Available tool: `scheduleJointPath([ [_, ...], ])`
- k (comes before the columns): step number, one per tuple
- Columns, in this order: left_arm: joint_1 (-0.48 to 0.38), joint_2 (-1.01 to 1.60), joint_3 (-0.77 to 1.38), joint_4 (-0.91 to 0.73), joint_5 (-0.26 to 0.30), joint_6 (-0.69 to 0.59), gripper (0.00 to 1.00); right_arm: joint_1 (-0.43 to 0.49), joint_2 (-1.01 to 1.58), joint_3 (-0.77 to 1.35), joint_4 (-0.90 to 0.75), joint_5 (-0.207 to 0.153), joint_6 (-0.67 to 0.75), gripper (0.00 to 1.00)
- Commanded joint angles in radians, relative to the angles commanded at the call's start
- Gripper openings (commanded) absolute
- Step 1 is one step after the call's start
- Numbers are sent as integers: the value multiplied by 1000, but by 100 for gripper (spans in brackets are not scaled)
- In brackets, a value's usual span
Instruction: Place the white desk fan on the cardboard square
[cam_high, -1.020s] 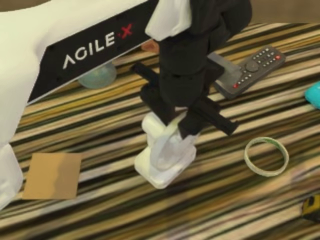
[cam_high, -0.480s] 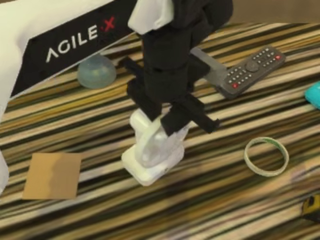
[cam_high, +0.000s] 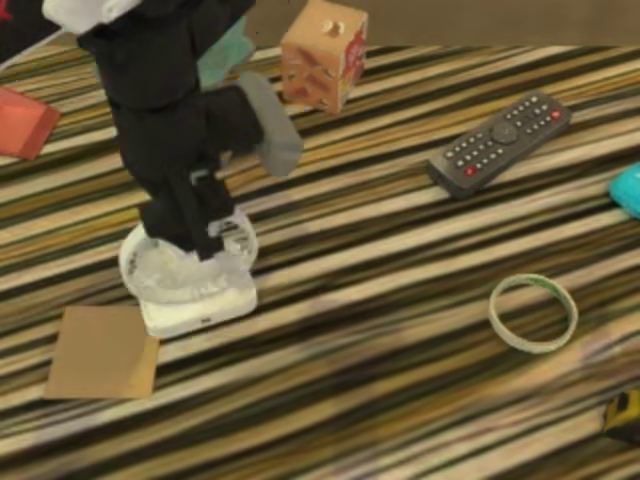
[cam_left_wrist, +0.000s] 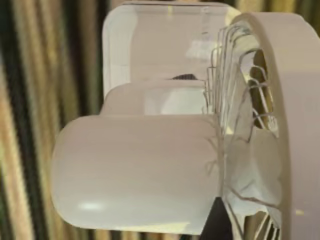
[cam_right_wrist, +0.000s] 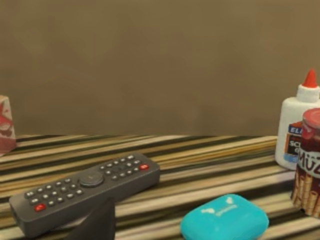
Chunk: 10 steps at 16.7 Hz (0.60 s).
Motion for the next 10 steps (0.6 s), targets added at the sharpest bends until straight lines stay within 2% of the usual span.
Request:
scheduleJointPath([
  [5,182,-167,-200,43,0,426,0,0,0,0,0,0,0,100],
  [7,238,-218,-264,56,0,537,0,0,0,0,0,0,0,100],
  [10,287,-262,-320,66,0,626,0,0,0,0,0,0,0,100],
])
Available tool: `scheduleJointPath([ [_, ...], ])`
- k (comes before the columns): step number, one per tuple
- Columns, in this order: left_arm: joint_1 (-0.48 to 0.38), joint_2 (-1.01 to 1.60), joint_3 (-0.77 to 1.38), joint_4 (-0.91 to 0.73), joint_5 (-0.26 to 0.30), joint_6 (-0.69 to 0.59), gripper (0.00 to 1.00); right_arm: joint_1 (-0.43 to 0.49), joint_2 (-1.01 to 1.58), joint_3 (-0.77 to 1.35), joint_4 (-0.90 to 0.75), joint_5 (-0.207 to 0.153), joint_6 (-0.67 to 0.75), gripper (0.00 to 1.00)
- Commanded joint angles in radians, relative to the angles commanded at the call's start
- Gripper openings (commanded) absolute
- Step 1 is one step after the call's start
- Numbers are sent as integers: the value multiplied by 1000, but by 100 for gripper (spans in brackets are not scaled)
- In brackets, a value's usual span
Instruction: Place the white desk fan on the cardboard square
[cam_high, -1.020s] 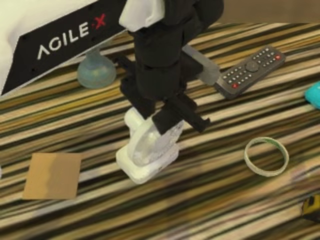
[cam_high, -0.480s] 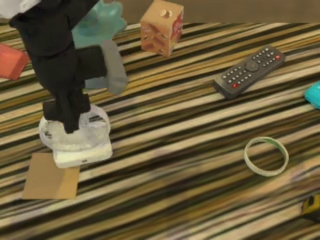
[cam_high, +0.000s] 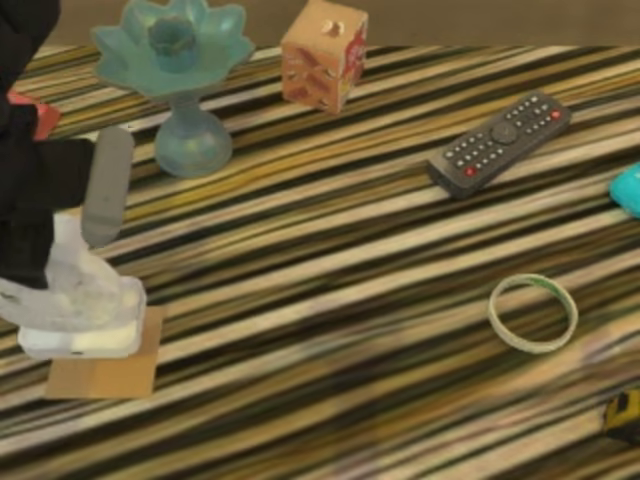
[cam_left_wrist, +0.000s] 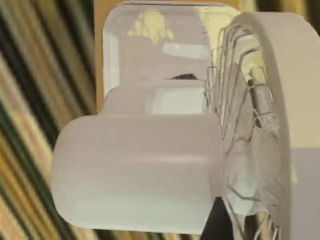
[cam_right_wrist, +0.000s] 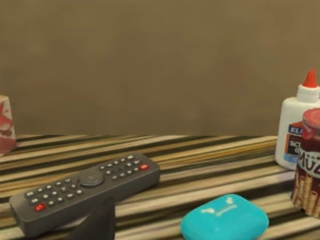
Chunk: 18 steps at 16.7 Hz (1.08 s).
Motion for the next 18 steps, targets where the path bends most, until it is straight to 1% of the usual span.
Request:
scheduleJointPath([
  [6,0,0,-6,4,0,8,0,0,0,0,0,0,0,100],
  [11,8,9,-110,123,0,11,0,0,0,0,0,0,0,100],
  [16,9,13,-126,138,0,13,0,0,0,0,0,0,0,100],
  [18,9,13,-126,138,0,13,15,0,0,0,0,0,0,100],
])
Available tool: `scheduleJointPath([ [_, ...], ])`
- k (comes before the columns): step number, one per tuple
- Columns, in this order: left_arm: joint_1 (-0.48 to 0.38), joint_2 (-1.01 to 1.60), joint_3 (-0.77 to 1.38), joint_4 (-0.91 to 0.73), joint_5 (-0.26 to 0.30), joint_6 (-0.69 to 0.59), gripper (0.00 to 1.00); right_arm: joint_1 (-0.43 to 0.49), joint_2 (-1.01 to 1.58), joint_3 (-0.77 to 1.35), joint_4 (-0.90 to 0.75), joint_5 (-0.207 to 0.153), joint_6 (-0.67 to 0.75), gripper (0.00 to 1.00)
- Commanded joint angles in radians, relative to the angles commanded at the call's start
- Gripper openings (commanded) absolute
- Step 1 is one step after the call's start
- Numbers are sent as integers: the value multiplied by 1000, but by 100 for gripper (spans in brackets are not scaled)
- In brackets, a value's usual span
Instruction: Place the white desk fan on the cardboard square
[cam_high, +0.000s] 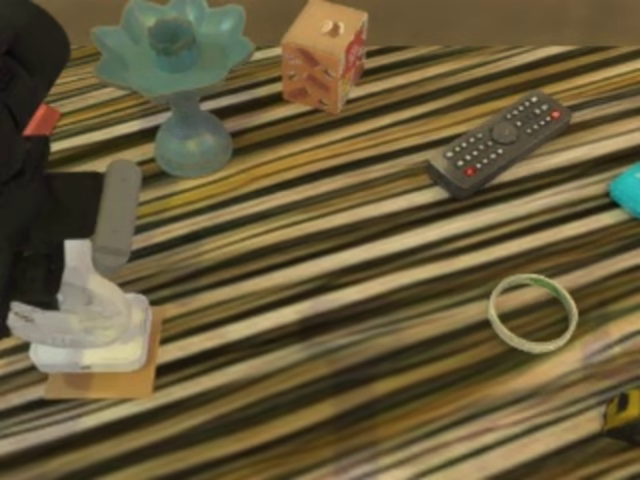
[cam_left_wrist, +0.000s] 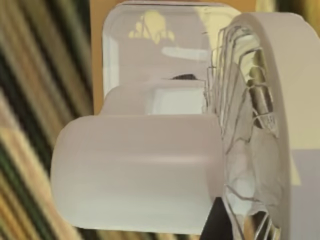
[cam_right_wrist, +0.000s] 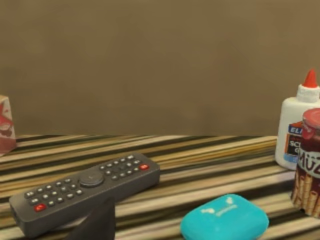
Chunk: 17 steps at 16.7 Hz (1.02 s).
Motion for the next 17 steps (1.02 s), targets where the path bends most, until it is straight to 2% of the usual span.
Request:
scheduleJointPath([
  [11,0,0,0,0,0,0,98,0,0,0,0,0,0,100],
  [17,0,0,0,0,0,0,100,0,0,0,0,0,0,100],
])
